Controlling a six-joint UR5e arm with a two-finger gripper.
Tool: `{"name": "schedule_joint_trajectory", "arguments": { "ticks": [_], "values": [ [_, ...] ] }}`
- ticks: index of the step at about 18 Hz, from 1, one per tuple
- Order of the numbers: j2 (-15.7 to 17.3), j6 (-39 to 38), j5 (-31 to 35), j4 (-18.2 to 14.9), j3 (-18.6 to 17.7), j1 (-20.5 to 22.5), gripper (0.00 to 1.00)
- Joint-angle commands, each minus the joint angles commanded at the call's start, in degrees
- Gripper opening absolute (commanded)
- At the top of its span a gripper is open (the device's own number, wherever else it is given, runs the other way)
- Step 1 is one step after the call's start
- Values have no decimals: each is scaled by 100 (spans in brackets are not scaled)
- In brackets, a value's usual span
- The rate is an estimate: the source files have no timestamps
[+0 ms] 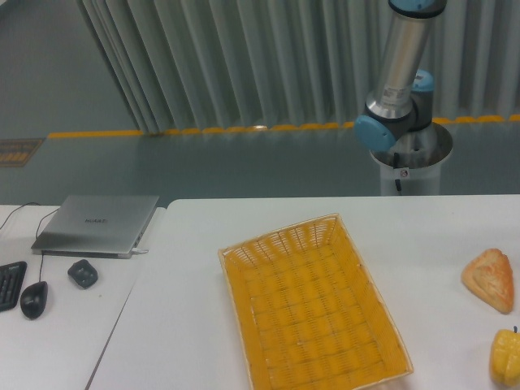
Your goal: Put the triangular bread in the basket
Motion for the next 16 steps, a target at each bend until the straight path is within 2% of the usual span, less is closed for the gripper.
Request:
{"name": "schedule_joint_trajectory", "arguments": {
  "ticks": [6,9,13,16],
  "values": [
    [18,-26,18,-9,9,-17,100],
    [-9,-481,-18,9,-9,-113,100],
    [-35,-817,0,430,-123,-167,100],
    [-35,-835,-9,501,-202,-176,100]
  ]
}}
